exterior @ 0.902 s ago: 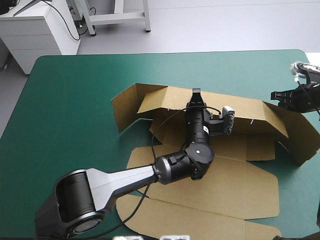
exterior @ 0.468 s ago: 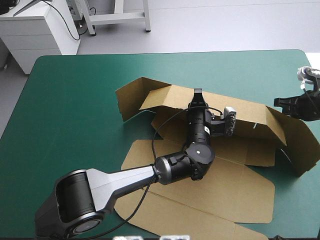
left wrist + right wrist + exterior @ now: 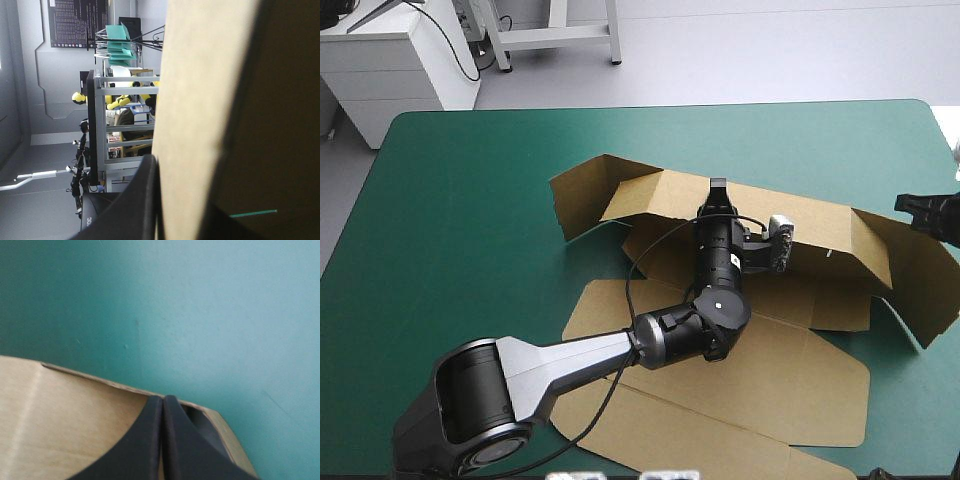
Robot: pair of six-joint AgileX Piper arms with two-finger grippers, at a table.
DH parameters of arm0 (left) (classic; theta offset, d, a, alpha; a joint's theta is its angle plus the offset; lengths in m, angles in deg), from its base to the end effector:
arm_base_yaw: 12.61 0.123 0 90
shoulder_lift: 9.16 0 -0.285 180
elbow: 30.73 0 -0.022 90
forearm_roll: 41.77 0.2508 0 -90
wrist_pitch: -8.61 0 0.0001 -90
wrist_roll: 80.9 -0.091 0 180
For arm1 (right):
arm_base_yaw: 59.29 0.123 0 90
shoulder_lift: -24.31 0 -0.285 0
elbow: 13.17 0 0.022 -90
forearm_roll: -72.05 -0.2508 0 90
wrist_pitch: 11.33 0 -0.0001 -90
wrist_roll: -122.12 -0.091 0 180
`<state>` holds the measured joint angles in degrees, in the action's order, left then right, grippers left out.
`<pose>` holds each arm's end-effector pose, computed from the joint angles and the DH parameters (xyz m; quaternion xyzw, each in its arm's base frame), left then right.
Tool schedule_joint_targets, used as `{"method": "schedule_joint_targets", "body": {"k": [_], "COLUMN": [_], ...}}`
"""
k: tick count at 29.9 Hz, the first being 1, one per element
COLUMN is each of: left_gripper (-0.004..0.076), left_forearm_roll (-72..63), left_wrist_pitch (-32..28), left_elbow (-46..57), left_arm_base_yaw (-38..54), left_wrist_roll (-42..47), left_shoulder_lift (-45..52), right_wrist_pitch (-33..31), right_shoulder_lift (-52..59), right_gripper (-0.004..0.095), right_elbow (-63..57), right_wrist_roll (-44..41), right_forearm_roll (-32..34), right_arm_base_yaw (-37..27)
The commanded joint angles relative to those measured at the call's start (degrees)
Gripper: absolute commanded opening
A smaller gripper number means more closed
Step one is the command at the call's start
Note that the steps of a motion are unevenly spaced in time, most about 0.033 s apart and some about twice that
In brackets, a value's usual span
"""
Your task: Fold the box
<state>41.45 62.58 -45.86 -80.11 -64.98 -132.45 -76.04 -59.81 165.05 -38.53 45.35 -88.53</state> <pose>0.2396 -0.3875 0.2790 0.5937 0.5334 0.3641 0.4800 0.2478 -0.0964 0.3758 0.1234 0.9340 0.1053 0.3183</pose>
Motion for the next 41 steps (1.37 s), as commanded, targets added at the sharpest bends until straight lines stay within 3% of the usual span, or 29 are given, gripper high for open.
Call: {"method": "schedule_joint_targets", "body": {"k": [1,9,15,24,33,41], "left_gripper": [-0.0008,-0.0008,-0.0008,-0.0008,-0.0008,-0.0008], "left_forearm_roll": [-1.4,-1.3,-0.7,0.9,0.9,0.5], "left_wrist_pitch": [-0.3,-0.8,-0.8,-0.7,-1.1,-2.0], "left_elbow": [-1.1,-1.1,-1.1,-1.1,-1.1,-1.1], "left_arm_base_yaw": [-0.4,-0.4,-0.4,-0.3,-0.3,-0.3], "left_wrist_roll": [1.7,1.7,1.7,3.5,3.8,5.4], "left_shoulder_lift": [2.5,2.5,2.5,2.5,2.5,2.5], "right_wrist_pitch": [2.5,0.7,-4.5,-6.9,-6.9,-6.9], "right_shoulder_lift": [-0.1,-7.2,-12.4,-10.9,-4.4,3.3], "right_gripper": [-0.0020,-0.0020,-0.0020,-0.0020,-0.0020,-0.0020], "right_elbow": [2.9,8.7,8.6,4.2,-11.2,-14.2], "right_wrist_roll": [3.7,3.0,4.3,1.1,8.8,8.1], "right_forearm_roll": [-10.5,-10.1,-9.3,-0.7,-14.7,-15.6], "right_arm_base_yaw": [-2.0,-2.4,-2.4,-2.4,-2.4,-2.4]}}
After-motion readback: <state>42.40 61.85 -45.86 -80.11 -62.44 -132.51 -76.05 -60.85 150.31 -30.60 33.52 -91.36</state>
